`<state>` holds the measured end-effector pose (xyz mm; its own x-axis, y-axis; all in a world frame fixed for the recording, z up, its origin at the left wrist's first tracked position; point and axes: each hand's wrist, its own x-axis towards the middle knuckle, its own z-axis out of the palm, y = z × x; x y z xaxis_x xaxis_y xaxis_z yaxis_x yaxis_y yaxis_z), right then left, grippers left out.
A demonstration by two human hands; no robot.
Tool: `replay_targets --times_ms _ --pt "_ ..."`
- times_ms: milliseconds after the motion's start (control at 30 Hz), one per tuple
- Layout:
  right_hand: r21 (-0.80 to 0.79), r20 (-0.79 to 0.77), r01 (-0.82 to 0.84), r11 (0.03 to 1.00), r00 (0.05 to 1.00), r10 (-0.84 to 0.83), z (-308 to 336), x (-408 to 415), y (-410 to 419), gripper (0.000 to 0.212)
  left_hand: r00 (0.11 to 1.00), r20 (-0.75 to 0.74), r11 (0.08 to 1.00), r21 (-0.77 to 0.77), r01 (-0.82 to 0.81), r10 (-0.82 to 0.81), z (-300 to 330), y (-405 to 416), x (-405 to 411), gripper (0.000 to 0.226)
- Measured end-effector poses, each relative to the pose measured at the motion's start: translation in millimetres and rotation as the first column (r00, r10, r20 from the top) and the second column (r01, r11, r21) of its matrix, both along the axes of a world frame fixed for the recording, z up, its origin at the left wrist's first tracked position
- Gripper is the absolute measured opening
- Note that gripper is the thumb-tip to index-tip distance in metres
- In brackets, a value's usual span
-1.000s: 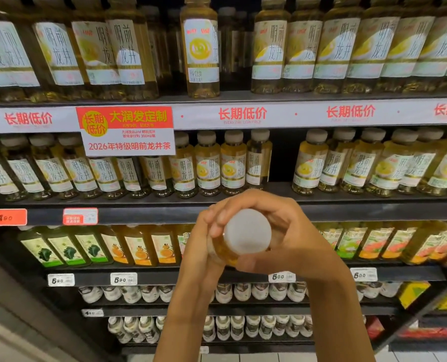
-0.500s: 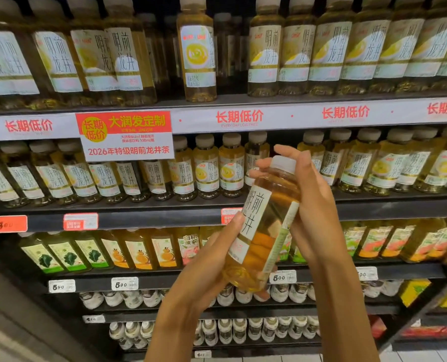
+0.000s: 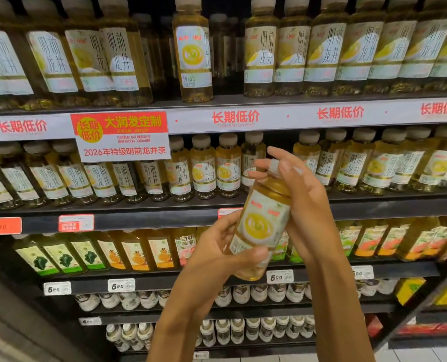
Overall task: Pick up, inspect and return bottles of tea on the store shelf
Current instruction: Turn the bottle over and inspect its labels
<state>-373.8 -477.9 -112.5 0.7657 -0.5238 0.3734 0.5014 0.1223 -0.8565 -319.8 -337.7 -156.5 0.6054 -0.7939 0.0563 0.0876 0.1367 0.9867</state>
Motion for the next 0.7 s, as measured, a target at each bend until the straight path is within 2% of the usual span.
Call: replay_targets --times_ms 67,167,267,400,500,600,700 --pt "-0.025 0.010 0.025 0.999 1.000 -0.025 -1.2 -0.9 -0.6 0.042 0.998 0.068 1.000 0.012 -0.004 0.003 -2.6 0.5 -1.0 0.053" --pt "0.048 0.057 0.041 0.998 0.997 -0.044 -4.7 -1.2 -2.3 0.035 0.992 0.122 0.999 0.033 0.031 -0.035 -3.2 1.9 -0.7 0.047" --pt "0.156 0.134 -0.029 0.987 0.991 0.007 -7.2 -1.4 -6.4 0.025 0.990 0.097 0.993 0.058 0.099 -0.104 -1.2 5.3 3.2 0.050" --pt "0.253 0.181 -0.103 0.962 0.982 0.058 -6.8 -0.4 -7.1 0.029 0.975 0.101 0.976 0.105 0.189 -0.199 0.4 5.6 -1.4 0.041" --pt "0.241 0.116 -0.055 0.969 0.993 0.027 -7.9 0.9 -7.5 0.035 0.986 0.141 0.995 0.059 0.085 -0.092 -0.5 2.9 -5.2 0.039" --pt "0.127 0.019 0.015 0.992 1.000 -0.018 -8.2 1.2 -6.1 0.037 0.984 0.175 1.000 -0.015 -0.025 0.027 -0.6 1.9 -5.4 0.042" --pt "0.080 0.035 -0.012 0.997 0.999 0.010 -9.4 1.4 -2.5 0.034 0.969 0.210 0.991 -0.041 -0.125 0.131 -1.6 0.0 -5.5 0.044"
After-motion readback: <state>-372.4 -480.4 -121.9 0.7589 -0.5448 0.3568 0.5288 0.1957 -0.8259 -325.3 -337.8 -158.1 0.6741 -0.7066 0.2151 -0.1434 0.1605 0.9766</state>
